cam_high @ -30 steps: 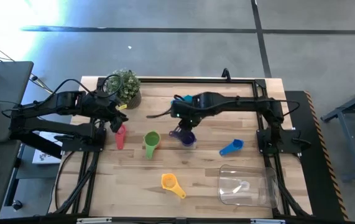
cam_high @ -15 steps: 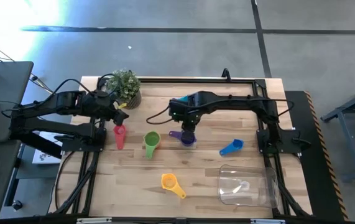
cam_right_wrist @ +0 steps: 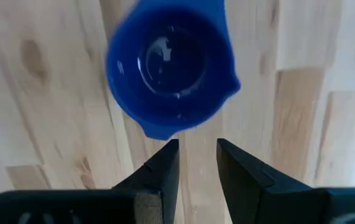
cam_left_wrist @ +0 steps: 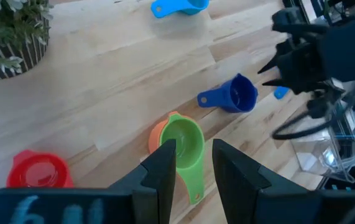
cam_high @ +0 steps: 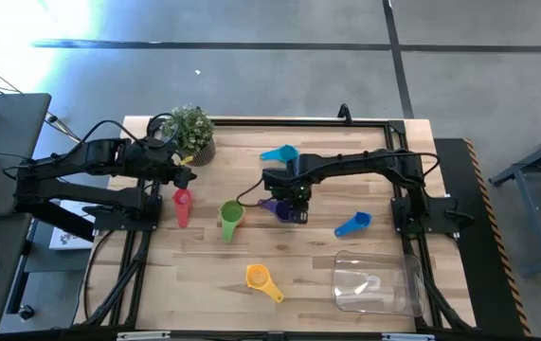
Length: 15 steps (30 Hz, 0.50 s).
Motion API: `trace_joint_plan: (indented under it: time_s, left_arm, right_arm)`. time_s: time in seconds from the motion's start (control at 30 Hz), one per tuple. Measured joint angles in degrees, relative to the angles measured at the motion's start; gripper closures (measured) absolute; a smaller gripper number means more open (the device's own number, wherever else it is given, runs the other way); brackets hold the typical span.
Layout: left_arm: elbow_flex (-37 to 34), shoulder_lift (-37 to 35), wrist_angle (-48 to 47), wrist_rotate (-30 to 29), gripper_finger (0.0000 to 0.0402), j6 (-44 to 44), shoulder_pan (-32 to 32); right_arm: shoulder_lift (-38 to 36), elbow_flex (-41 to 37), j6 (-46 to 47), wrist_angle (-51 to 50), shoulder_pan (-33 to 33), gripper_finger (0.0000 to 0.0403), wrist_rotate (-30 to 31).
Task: Nest measuring cups in basket
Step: Stack the violet measuring cup on top of the green measuring cup
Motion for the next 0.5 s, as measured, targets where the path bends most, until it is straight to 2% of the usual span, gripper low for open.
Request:
trace_joint_plan:
  time_s: [0.17,0.5]
  left_arm:
    - [0.0,0.0,0.0,-1.3,0.0304,0.0,0.0]
    - [0.0,0.5,0.0,-2.9,0.0304,-1.0,0.0]
  right_arm:
    - [0.0,-3.4,3.5,2.1,-0.5,0.0303,0.0]
    - [-0.8,-3.6,13.6,-1.0,-1.9,0.0304,0.2]
